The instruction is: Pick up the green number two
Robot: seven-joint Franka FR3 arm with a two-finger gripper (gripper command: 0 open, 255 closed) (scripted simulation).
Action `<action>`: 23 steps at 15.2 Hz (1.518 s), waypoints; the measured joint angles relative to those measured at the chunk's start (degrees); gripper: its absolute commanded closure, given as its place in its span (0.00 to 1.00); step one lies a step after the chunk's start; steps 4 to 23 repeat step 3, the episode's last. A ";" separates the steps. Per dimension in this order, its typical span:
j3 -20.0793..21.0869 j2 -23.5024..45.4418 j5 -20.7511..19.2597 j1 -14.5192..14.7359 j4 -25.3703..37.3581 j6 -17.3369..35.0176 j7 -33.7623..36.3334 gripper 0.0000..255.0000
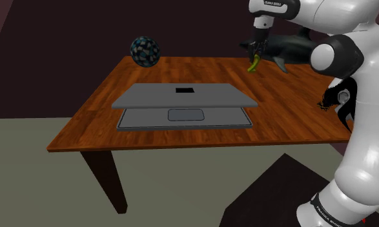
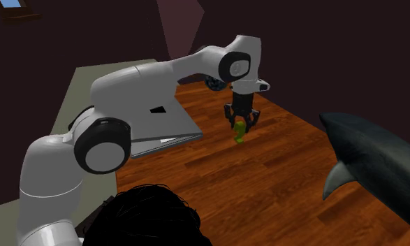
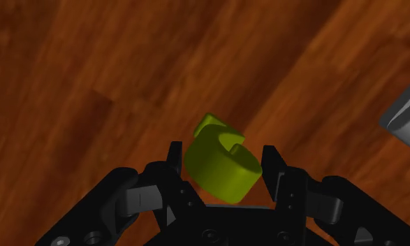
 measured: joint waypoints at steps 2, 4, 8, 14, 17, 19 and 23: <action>-0.01 0.73 0.18 -0.31 2.89 -2.16 -0.09 1.00; 0.00 1.15 0.27 -0.45 3.93 -2.77 -0.15 1.00; 0.00 1.15 0.27 -0.45 3.93 -2.77 -0.15 1.00; 0.00 1.15 0.27 -0.45 3.93 -2.77 -0.15 1.00; 0.00 1.15 0.27 -0.45 3.93 -2.77 -0.15 1.00; 0.00 1.15 0.27 -0.45 3.93 -2.77 -0.15 1.00; 0.00 1.15 0.27 -0.45 3.93 -2.77 -0.15 1.00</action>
